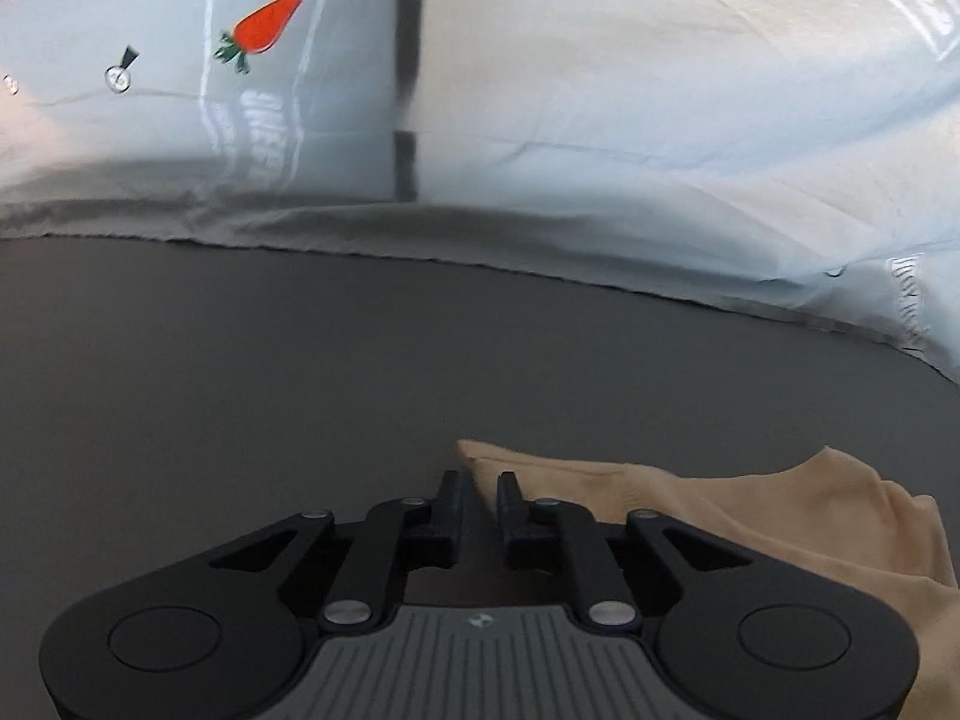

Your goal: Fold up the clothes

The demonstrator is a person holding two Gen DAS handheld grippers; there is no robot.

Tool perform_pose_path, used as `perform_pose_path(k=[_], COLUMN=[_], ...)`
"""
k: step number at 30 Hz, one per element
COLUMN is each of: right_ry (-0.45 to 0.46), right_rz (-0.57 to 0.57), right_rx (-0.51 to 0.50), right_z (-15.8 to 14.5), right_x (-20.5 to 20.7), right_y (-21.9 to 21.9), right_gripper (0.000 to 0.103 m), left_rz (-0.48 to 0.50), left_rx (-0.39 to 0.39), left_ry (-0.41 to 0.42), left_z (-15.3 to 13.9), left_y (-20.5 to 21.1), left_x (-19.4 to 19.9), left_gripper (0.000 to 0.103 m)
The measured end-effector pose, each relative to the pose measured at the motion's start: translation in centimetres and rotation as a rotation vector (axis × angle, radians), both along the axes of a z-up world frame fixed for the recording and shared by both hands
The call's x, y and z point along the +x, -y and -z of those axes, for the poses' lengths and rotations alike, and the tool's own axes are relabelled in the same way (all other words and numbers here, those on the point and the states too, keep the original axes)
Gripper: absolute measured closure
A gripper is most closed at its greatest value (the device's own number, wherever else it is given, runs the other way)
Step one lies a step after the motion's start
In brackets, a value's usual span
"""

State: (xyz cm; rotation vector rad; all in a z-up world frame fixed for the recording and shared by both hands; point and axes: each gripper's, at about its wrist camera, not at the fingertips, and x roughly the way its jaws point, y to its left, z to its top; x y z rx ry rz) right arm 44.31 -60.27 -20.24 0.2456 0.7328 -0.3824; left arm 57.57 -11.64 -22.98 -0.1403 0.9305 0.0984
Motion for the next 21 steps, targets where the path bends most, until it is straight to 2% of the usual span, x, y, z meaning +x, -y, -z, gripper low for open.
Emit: perform_pose_path(k=[1, 2, 3, 4, 12, 18, 19, 20, 21], right_ry=[0.016, 0.036, 0.056, 0.075, -0.002, -0.017, -0.02, -0.014, -0.009], right_rz=[0.018, 0.029, 0.04, 0.051, 0.046, 0.074, 0.07, 0.067, 0.064], right_rx=[0.008, 0.03, 0.053, 0.075, 0.173, 0.142, 0.142, 0.155, 0.168], right_z=[0.0, -0.1, -0.2, -0.3, 2.7, 3.9, 4.0, 4.0, 4.0], right_x=[-0.6, -1.4, -2.1, -2.9, -3.2, -2.1, -1.9, -1.9, -1.9], right_y=[0.1, 0.3, 0.6, 0.8, 1.2, 1.0, 1.1, 1.2, 1.2], right_gripper=[0.074, 0.064, 0.058, 0.058, 0.056, 0.045, 0.048, 0.065, 0.087], left_rz=[-0.013, -0.014, -0.013, -0.013, 0.088, 0.159, 0.162, 0.166, 0.168], left_rx=[-0.003, -0.008, -0.009, -0.009, -0.021, -0.002, 0.003, 0.012, 0.023], left_ry=[0.0, 0.008, 0.011, 0.013, -0.068, -0.148, -0.161, -0.176, -0.186], left_z=[-0.2, -0.7, -1.2, -1.6, -1.8, -0.8, -0.6, -0.4, -0.2], left_y=[-0.3, -0.7, -0.9, -1.2, 1.3, 3.2, 3.4, 3.5, 3.5], left_x=[-0.3, -0.8, -1.5, -2.2, -9.2, -14.8, -15.5, -16.1, -16.6], left_gripper=[0.072, 0.066, 0.055, 0.05, 0.044, 0.04, 0.039, 0.039, 0.039])
